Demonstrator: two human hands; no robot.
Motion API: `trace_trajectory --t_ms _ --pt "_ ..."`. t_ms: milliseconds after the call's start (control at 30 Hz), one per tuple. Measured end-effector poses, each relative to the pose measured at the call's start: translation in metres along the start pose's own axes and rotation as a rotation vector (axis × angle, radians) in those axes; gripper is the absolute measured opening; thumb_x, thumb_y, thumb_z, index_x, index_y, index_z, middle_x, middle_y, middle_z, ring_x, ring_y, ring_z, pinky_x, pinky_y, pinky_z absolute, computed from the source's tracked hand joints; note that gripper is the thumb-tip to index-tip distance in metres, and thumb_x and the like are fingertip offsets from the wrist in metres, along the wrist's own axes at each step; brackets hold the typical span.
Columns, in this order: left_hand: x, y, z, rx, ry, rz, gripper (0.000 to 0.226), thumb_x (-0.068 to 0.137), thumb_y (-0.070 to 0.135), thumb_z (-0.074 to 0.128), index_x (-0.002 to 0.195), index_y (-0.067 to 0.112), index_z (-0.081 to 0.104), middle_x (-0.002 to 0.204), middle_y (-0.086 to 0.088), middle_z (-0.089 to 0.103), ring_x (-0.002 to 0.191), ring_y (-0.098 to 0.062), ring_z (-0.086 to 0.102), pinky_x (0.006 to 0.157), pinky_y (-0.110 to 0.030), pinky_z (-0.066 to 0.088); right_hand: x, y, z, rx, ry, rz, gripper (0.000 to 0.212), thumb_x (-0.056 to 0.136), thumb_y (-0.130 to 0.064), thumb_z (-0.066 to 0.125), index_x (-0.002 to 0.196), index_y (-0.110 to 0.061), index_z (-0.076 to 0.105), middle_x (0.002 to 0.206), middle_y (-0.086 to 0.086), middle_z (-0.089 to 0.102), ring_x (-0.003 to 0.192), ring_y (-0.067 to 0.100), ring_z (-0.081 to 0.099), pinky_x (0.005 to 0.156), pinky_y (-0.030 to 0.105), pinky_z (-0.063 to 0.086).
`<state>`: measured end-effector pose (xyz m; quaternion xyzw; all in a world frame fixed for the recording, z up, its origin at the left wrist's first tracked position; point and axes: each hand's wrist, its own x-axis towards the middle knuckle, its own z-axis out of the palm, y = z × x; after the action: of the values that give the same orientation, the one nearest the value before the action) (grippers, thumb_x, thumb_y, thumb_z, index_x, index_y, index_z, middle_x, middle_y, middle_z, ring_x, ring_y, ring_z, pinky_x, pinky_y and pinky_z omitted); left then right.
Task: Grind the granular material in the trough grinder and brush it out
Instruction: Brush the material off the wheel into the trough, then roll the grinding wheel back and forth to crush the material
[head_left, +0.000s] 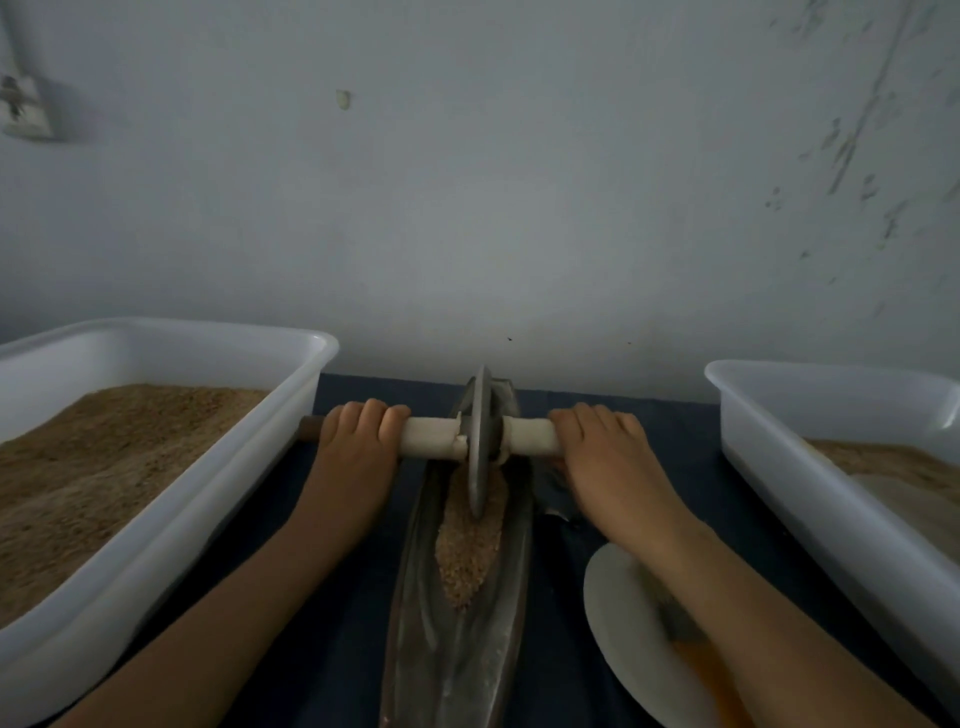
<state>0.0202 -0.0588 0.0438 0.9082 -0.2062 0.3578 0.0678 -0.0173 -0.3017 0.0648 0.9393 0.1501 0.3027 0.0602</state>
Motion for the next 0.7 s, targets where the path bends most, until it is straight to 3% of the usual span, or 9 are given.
trace_trajectory --t_ms 100,233,300,467,600,700 --pt "0.009 -0.002 0.009 -0.027 -0.013 -0.028 0.039 0.065 0.000 0.078 0.100 0.001 0.063 0.090 -0.016 0.060 0.079 -0.033 0.058 0.073 -0.042 0.047 0.014 0.001 0.004 0.008 -0.007 0.025 0.033 0.090 -0.019 0.056 0.123 -0.010 0.054 0.112 0.008 0.057 0.103 0.027 0.052 0.086 0.035 0.034" --pt "0.004 -0.004 0.005 -0.041 -0.054 -0.036 0.039 0.065 0.005 0.081 0.099 0.003 0.063 0.090 -0.014 0.061 0.078 -0.032 0.059 0.071 -0.041 0.047 0.013 -0.004 0.000 0.007 -0.012 0.051 0.030 0.083 -0.014 0.063 0.113 -0.008 0.060 0.102 0.010 0.061 0.094 0.029 0.056 0.081 0.036 0.038" --pt "0.005 -0.005 -0.008 -0.024 -0.118 0.003 0.034 0.072 0.011 0.077 0.102 0.007 0.061 0.094 -0.011 0.061 0.083 -0.030 0.059 0.075 -0.040 0.045 0.007 -0.004 -0.005 -0.006 -0.094 0.046 0.030 0.086 -0.018 0.057 0.115 -0.011 0.054 0.106 0.006 0.057 0.097 0.026 0.052 0.081 0.034 0.033" --pt "0.012 -0.005 -0.040 0.135 -0.444 0.089 0.036 0.092 0.037 0.051 0.123 0.025 0.037 0.123 0.005 0.049 0.111 -0.012 0.048 0.096 -0.027 0.035 -0.002 -0.003 -0.035 0.122 -0.449 0.019 0.027 0.096 -0.036 0.046 0.114 -0.017 0.043 0.114 0.001 0.052 0.101 0.020 0.049 0.073 0.030 0.027" --pt "0.015 -0.003 -0.065 0.123 -0.757 0.135 0.035 0.093 0.034 0.051 0.122 0.025 0.033 0.123 0.005 0.049 0.109 -0.011 0.048 0.091 -0.024 0.034 -0.004 -0.005 -0.068 0.286 -0.782 -0.013 0.023 0.094 -0.039 0.051 0.094 -0.022 0.036 0.095 -0.005 0.047 0.085 0.012 0.046 0.060 0.025 0.031" --pt "0.017 -0.004 -0.074 0.052 -0.889 0.127 0.033 0.093 0.032 0.052 0.120 0.027 0.034 0.121 0.006 0.049 0.100 -0.006 0.045 0.086 -0.020 0.034 -0.006 -0.009 -0.073 0.289 -0.815 -0.014 0.023 0.094 -0.039 0.051 0.098 -0.021 0.039 0.096 -0.004 0.047 0.085 0.011 0.045 0.061 0.024 0.033"
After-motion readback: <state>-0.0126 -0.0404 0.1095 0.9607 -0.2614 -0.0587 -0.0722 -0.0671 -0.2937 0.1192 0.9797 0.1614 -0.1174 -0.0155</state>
